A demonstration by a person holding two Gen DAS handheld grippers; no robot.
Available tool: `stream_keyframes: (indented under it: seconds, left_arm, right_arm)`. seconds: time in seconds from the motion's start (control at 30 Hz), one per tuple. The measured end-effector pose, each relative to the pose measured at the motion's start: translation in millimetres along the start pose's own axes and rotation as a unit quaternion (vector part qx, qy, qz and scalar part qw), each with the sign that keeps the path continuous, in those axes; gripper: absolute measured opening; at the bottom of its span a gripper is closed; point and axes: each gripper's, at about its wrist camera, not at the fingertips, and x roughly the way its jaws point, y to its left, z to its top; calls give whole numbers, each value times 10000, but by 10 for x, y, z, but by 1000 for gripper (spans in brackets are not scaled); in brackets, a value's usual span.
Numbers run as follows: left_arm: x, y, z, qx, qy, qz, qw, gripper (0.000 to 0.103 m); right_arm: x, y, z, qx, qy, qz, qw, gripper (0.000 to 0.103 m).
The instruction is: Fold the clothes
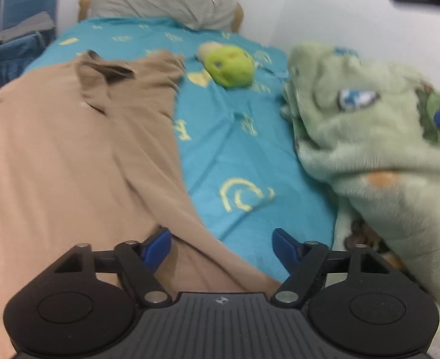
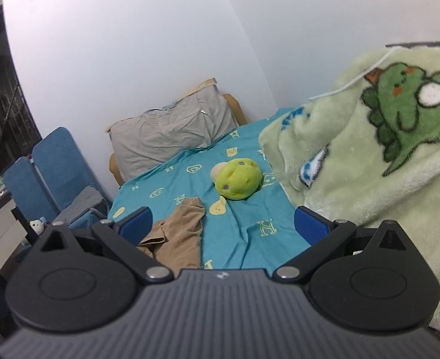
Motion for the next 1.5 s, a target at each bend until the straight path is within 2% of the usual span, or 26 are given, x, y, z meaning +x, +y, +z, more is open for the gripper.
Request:
stream_keyframes:
  seconds: [0.1, 0.17, 0.2, 0.23, 0.27, 0.33, 0.37, 0.5, 0.6, 0.7, 0.87, 0.97, 1.03, 1.1, 1.13, 1.17, 1.23, 1.27, 1.4, 1.5]
  left_arm:
    - [219, -34, -74, 33, 258, 191, 9995, 62]
    - [324, -21, -135, 70, 371, 403, 9985, 48]
    - [332, -20, -160, 126, 323, 486, 9982, 45]
    - [321, -32, -169, 216, 260, 566, 9978, 35]
    - [311, -38, -177, 289, 206, 634, 9974, 20]
    - [280, 22, -157, 201, 211, 608, 9977, 11]
    - [245, 91, -130, 28, 227, 474, 9986, 8]
    - [-35, 398, 8, -666, 255, -160, 9973, 7]
    - [-309, 695, 108, -1110, 299, -783, 9903, 7]
    - [-552, 1108, 129, -1508, 336, -1130, 9815, 7]
    - [-627, 1845, -20, -2035, 721, -974, 9715, 7]
    - [-550, 2145, -162, -2269, 899, -595, 9679, 4]
    - [-532, 2228, -224, -2356, 942, -541, 9658, 6]
    - [-587, 2159, -210, -2135, 806, -602, 9718, 10]
    - [-618, 2118, -199, -2001, 727, -632, 9750, 18]
    - [-675, 2025, -164, -1719, 579, -662, 9812, 34]
    - [-788, 1809, -90, -1127, 277, -736, 9905, 57]
    - [-845, 1698, -56, -863, 125, -793, 9930, 63]
    - [-890, 1311, 35, -361, -167, -1300, 9907, 78]
    - [-811, 984, 62, 595, -145, -1575, 9856, 81]
  right_arm:
    - [56, -69, -9, 142, 103, -1, 9998, 103]
    - [75, -88, -19, 194, 138, 3, 9997, 103]
    - [82, -93, -21, 207, 150, 7, 9997, 103]
    - [90, -97, -22, 213, 160, 8, 9996, 103]
    - [98, -102, -22, 219, 170, 9, 9996, 103]
    - [109, -116, -21, 246, 186, 9, 9995, 103]
    - [107, -131, -17, 284, 187, 6, 9994, 103]
    - [83, -201, -3, 460, 163, -23, 9988, 103]
    - [88, -250, 5, 605, 199, -23, 9980, 103]
    - [117, -243, -14, 635, 301, -20, 9975, 103]
    - [207, -179, -61, 593, 596, 73, 9964, 103]
    - [281, -106, -108, 451, 876, 171, 9950, 103]
    - [331, -62, -151, 402, 1089, 255, 9929, 103]
    - [360, -23, -173, 346, 1185, 269, 9920, 103]
    - [374, -4, -184, 318, 1233, 276, 9915, 103]
    - [388, 16, -195, 289, 1281, 283, 9909, 103]
    - [392, 30, -194, 276, 1290, 299, 9908, 103]
    - [390, 28, -191, 285, 1280, 297, 9909, 103]
    - [403, -22, -179, 390, 1283, 271, 9906, 103]
    - [430, -67, -173, 515, 1331, 299, 9893, 103]
